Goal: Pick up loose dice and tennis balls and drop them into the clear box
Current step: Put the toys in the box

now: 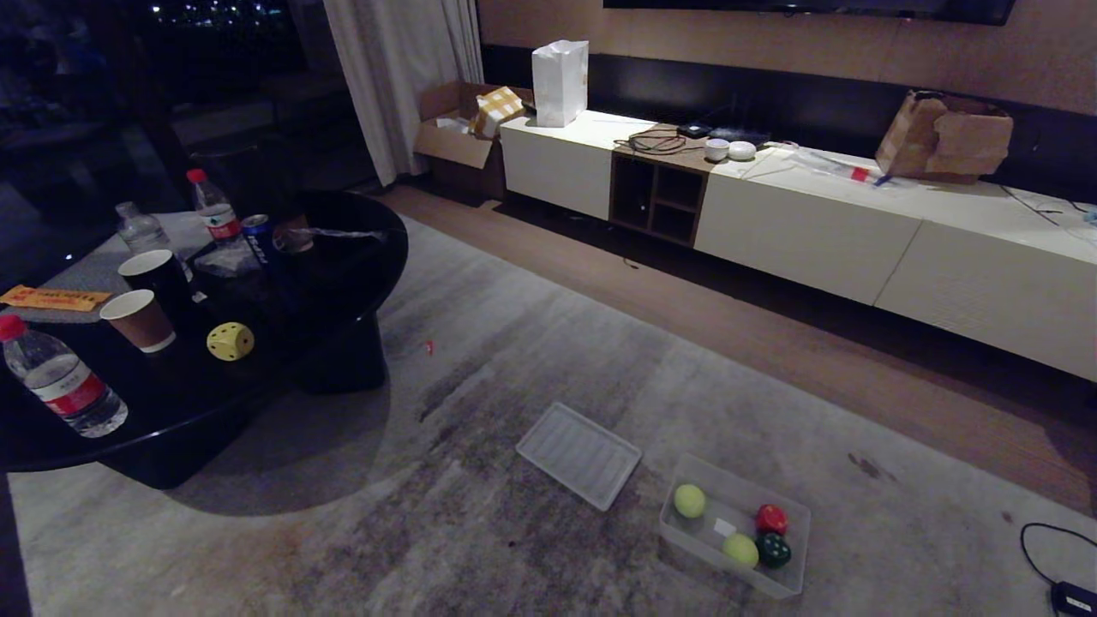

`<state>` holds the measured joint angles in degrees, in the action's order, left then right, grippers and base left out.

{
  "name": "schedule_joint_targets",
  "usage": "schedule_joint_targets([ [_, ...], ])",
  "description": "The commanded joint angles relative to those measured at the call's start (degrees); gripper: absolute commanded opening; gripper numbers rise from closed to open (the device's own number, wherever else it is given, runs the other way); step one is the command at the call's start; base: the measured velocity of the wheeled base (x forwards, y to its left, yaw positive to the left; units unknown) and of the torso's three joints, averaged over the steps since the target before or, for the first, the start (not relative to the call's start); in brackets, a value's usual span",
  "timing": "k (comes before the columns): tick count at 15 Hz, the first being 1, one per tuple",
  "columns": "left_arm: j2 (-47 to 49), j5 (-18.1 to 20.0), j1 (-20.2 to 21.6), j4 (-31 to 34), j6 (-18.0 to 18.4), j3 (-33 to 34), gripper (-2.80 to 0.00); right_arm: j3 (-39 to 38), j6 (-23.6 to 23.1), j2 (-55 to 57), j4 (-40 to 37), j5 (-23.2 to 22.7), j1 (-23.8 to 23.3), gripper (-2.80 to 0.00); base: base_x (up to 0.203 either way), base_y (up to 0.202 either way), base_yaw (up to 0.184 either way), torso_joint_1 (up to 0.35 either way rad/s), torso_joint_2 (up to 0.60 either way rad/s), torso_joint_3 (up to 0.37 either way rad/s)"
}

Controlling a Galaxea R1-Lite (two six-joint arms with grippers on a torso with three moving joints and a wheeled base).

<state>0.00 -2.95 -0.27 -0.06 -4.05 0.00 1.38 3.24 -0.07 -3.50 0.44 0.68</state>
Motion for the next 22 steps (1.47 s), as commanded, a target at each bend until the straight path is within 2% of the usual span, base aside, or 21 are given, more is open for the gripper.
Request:
schedule_joint_targets([
  [1, 0.1, 0.0, 0.0, 0.0, -0.1, 0.1, -2.80, 0.0, 0.0, 0.1, 0.0, 0.0, 0.0, -2.80, 0.000, 0.000, 0.000, 0.002, 0.00, -0.190],
  [22, 0.1, 0.0, 0.0, 0.0, -0.2, 0.1, -2.80, 0.0, 0.0, 0.1, -0.1, 0.0, 0.0, -2.80, 0.000, 0.000, 0.000, 0.001, 0.00, -0.198],
])
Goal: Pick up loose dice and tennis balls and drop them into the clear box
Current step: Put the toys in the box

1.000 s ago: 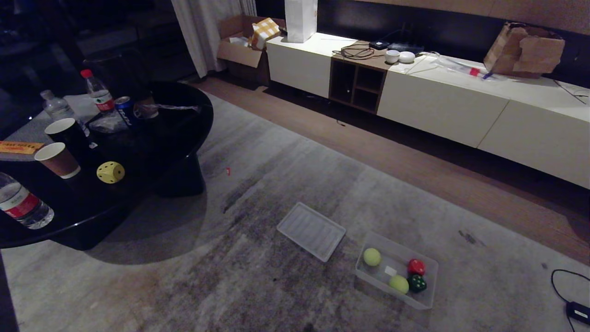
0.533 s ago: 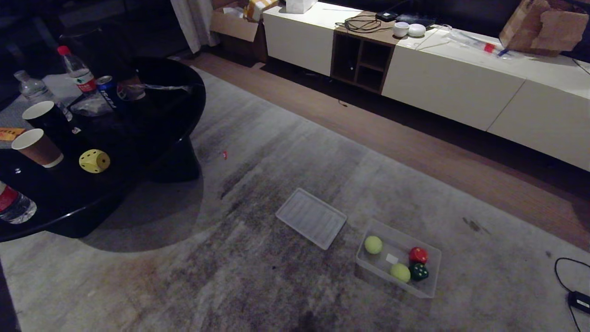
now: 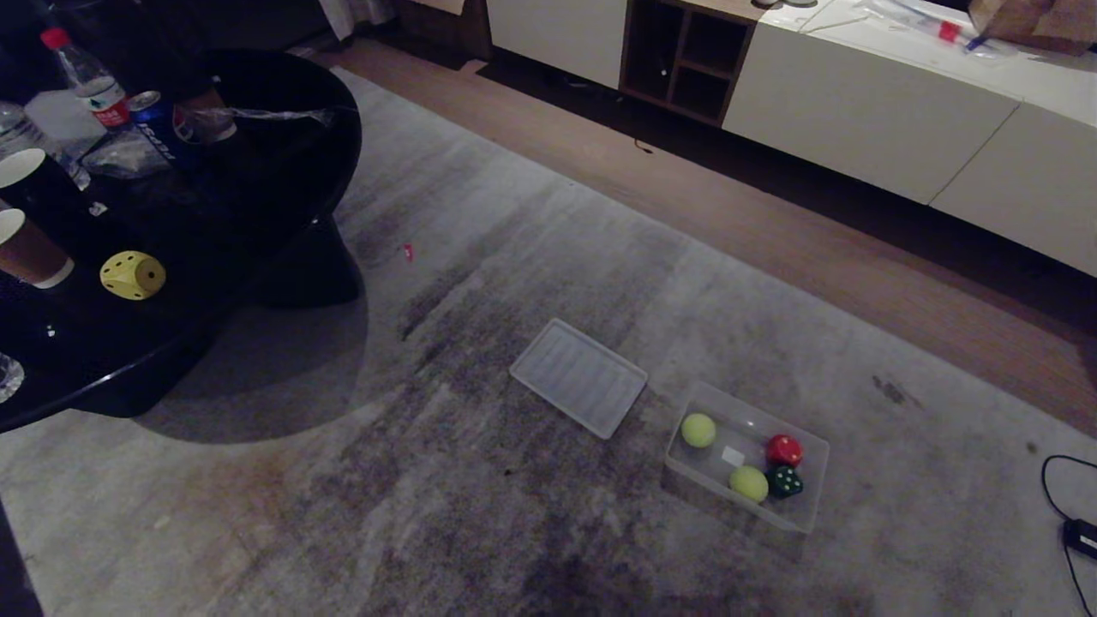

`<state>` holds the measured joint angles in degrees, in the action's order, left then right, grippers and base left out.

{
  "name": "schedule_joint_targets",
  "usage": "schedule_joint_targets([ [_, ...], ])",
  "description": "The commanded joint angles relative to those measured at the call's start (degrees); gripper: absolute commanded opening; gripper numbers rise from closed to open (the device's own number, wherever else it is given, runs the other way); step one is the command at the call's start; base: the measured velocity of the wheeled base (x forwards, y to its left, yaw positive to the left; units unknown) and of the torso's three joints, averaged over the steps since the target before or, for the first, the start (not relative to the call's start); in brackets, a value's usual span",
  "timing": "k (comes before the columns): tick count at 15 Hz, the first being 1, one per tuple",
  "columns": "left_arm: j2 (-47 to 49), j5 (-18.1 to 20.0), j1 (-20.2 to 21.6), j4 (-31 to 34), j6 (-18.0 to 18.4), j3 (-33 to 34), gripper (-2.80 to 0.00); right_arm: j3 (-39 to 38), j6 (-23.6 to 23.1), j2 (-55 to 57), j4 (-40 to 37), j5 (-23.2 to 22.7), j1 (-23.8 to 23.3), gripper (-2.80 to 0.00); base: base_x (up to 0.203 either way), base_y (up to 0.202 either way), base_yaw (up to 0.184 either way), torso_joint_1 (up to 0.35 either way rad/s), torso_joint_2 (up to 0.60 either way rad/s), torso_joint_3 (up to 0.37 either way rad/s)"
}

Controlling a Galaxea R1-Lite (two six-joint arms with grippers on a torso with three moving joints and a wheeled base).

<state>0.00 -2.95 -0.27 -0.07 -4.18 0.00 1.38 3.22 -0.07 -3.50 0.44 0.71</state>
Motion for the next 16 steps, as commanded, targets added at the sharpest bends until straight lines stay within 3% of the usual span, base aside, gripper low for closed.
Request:
schedule_joint_targets([
  [1, 0.1, 0.0, 0.0, 0.0, 0.0, 0.1, -2.80, 0.0, 0.0, 0.1, 0.0, 0.0, 0.0, -2.80, 0.000, 0.000, 0.000, 0.005, 0.00, -0.195],
  [16, 0.1, 0.0, 0.0, 0.0, 0.0, 0.1, -2.80, -0.1, 0.0, 0.1, 0.0, 0.0, 0.0, -2.80, 0.000, 0.000, 0.000, 0.003, 0.00, -0.197],
])
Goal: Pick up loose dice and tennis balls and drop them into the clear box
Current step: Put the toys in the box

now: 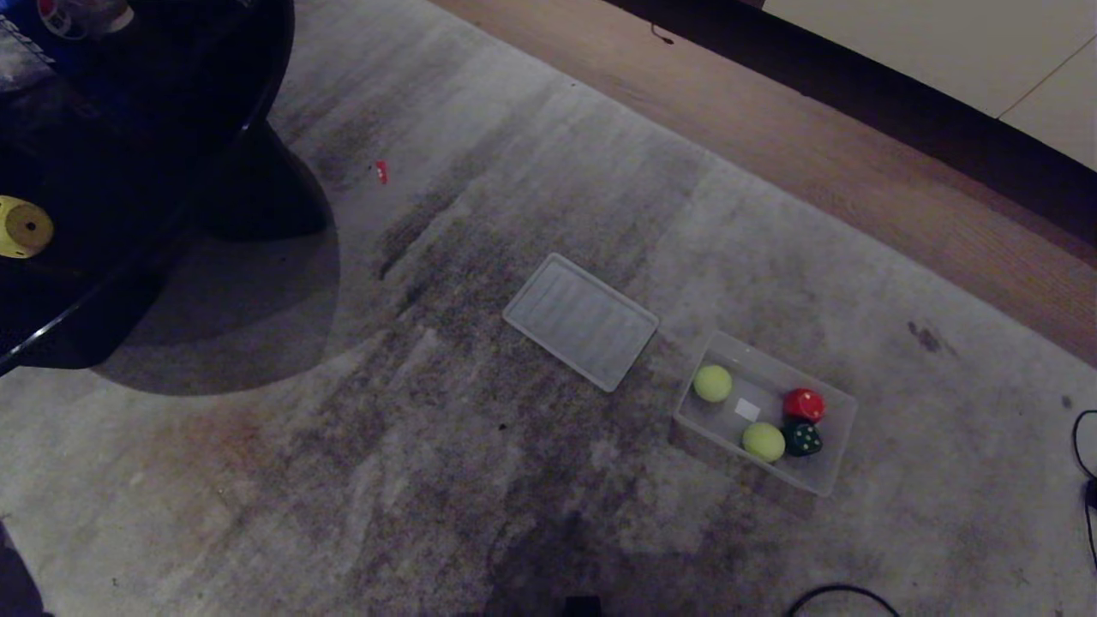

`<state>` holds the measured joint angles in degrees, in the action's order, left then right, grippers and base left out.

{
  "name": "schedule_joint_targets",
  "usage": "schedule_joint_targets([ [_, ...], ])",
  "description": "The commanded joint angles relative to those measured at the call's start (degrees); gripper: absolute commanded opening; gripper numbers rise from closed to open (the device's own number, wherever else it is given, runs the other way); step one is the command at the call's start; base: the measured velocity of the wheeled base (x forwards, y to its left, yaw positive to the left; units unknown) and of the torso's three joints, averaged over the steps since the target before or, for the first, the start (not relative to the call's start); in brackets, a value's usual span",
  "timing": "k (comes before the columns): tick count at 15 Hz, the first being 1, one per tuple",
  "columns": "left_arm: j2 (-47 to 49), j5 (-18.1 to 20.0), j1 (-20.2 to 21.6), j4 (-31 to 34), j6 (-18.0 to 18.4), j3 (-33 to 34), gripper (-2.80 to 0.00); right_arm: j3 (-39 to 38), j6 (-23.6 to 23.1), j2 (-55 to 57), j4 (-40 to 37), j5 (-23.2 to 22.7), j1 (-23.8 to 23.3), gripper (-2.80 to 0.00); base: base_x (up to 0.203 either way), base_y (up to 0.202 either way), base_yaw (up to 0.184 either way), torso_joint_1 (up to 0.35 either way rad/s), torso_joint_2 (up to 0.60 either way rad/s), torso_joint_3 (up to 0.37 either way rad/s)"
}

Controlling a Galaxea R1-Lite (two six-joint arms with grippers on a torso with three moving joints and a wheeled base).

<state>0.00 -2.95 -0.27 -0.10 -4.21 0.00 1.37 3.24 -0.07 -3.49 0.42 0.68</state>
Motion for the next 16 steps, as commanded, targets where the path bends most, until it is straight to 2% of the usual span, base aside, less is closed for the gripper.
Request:
schedule_joint_targets([
  [1, 0.1, 0.0, 0.0, 0.0, 0.0, 0.1, -2.80, 0.0, 0.0, 0.1, 0.0, 0.0, 0.0, -2.80, 0.000, 0.000, 0.000, -0.002, 0.01, -0.201],
  [16, 0.1, 0.0, 0.0, 0.0, 0.0, 0.1, -2.80, 0.0, 0.0, 0.1, 0.0, 0.0, 0.0, -2.80, 0.000, 0.000, 0.000, 0.003, 0.00, -0.197],
])
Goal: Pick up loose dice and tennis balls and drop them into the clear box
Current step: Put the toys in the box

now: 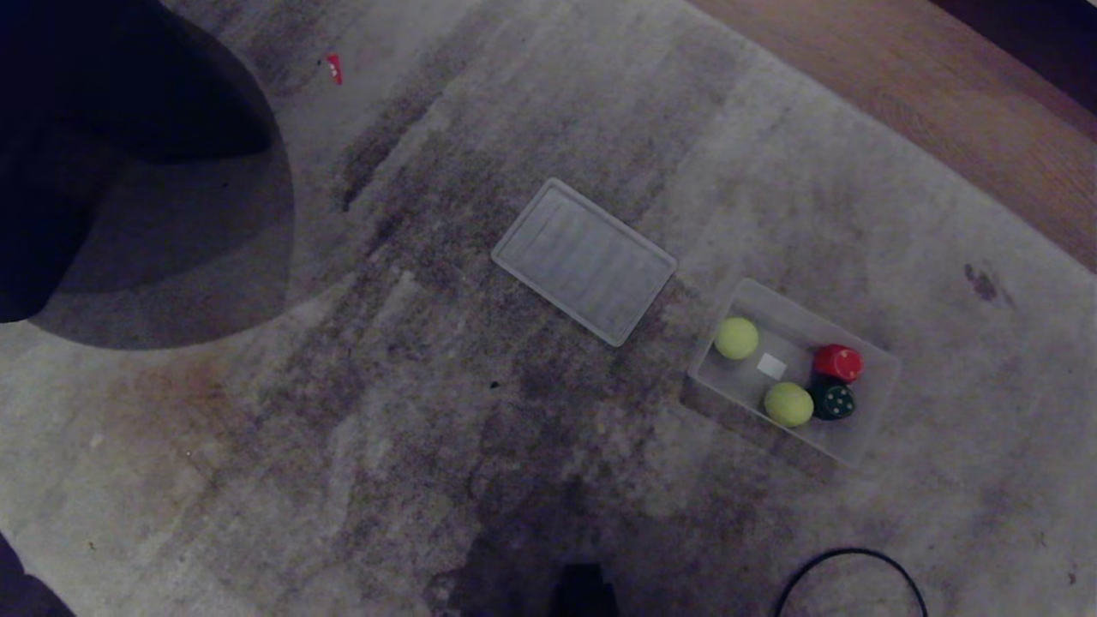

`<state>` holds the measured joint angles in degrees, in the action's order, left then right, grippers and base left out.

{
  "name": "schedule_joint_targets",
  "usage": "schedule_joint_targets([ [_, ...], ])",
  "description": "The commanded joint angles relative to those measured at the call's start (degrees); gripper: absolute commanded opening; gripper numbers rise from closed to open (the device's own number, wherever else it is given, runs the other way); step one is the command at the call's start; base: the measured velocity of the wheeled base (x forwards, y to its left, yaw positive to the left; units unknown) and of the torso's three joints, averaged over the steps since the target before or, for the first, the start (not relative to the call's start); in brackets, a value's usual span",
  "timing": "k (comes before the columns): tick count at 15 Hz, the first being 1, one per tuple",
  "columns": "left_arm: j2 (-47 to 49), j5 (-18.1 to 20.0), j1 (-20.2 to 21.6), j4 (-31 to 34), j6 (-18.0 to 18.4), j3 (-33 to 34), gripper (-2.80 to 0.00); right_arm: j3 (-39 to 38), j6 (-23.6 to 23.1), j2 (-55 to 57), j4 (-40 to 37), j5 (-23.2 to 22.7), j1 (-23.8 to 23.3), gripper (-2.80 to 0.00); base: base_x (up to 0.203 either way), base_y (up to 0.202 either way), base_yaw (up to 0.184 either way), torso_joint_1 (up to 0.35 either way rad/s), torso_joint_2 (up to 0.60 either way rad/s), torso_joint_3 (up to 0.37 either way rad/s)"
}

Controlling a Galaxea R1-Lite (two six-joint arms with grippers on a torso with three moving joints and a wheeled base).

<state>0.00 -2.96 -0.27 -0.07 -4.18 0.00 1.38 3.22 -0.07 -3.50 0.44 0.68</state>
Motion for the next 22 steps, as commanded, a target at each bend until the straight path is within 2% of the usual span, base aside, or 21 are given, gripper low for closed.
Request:
schedule_joint_targets([
  [1, 0.1, 0.0, 0.0, 0.0, 0.0, 0.1, -2.80, 0.0, 0.0, 0.1, 0.0, 0.0, 0.0, -2.80, 0.000, 0.000, 0.000, -0.002, -0.01, -0.202],
  [14, 0.1, 0.0, 0.0, 0.0, 0.0, 0.1, -2.80, 0.0, -0.5, 0.1, -0.1, -0.2, 0.0, -2.80, 0.000, 0.000, 0.000, 0.002, 0.00, -0.197],
  [20, 0.1, 0.0, 0.0, 0.0, 0.1, 0.1, -2.80, 0.0, 0.4, 0.1, -0.1, 0.3, 0.0, -2.80, 0.000, 0.000, 0.000, 0.002, 0.00, -0.036],
  [22, 0.1, 0.0, 0.0, 0.0, 0.1, 0.1, -2.80, 3.8, 0.5, 1.0, -0.7, 1.8, -0.2, -2.80, 0.000, 0.000, 0.000, 0.000, 0.00, 0.000],
])
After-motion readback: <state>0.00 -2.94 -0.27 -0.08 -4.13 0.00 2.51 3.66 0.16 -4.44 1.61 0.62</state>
